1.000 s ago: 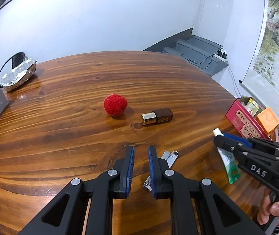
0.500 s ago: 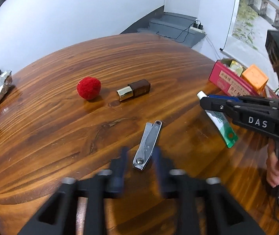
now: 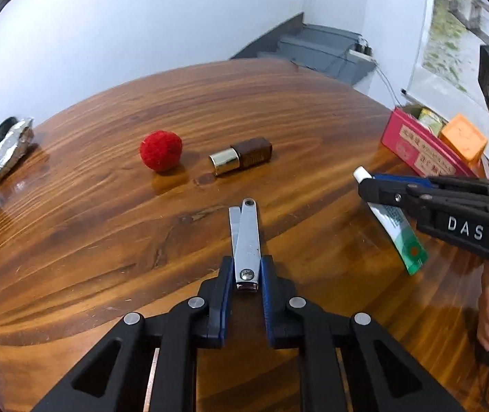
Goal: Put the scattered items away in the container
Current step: 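Carry the nail clipper and toothpaste tube with both tools over the tin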
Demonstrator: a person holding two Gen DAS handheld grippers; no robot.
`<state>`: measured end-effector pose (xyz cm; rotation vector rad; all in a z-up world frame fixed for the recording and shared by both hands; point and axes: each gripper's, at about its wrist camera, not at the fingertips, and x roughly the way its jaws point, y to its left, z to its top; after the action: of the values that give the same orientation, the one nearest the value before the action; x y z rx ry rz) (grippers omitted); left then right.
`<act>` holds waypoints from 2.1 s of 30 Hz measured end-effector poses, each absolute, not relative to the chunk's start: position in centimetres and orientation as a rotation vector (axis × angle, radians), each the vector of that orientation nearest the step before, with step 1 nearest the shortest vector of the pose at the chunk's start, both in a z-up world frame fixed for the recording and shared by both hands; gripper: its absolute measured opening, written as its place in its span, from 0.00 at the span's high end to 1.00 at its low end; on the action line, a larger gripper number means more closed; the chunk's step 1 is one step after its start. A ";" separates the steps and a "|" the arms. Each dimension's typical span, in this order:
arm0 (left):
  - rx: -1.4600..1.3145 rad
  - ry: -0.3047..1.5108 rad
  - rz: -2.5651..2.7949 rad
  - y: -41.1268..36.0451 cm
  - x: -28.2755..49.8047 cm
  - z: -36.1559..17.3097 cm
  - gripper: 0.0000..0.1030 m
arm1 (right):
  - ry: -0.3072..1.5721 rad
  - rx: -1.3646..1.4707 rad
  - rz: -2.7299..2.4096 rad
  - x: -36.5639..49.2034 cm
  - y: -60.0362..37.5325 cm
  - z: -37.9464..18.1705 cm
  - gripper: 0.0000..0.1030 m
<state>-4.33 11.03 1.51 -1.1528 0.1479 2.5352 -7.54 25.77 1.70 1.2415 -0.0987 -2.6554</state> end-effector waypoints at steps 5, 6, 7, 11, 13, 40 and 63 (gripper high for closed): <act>-1.059 0.050 2.585 9.8 -3.7 4.5 0.84 | -0.134 1.192 -2.683 -7.2 26.3 2.6 0.83; -1.047 0.038 2.590 9.6 -3.6 4.9 0.84 | -0.138 1.185 -2.685 -7.1 26.4 2.8 0.83; -1.037 0.027 2.597 9.4 -3.4 5.2 0.84 | -0.142 1.176 -2.687 -7.0 26.4 2.9 0.83; -0.993 -0.009 2.620 8.9 -2.8 6.4 0.85 | -0.164 1.130 -2.696 -6.6 26.6 3.7 0.83; -0.976 -0.019 2.625 9.3 -2.5 6.5 0.87 | -0.178 1.100 -2.706 -6.3 26.8 4.3 0.83; -0.816 -0.057 2.623 12.6 1.4 10.8 0.89 | -0.374 0.837 -2.859 1.5 34.0 10.3 0.83; -0.652 0.010 2.567 18.1 6.3 15.6 0.89 | -0.441 0.691 -2.958 7.5 39.6 13.5 0.83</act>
<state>6.35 18.14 15.57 -0.6520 0.0095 2.5672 7.52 39.63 13.48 0.6905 -0.4409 -2.9579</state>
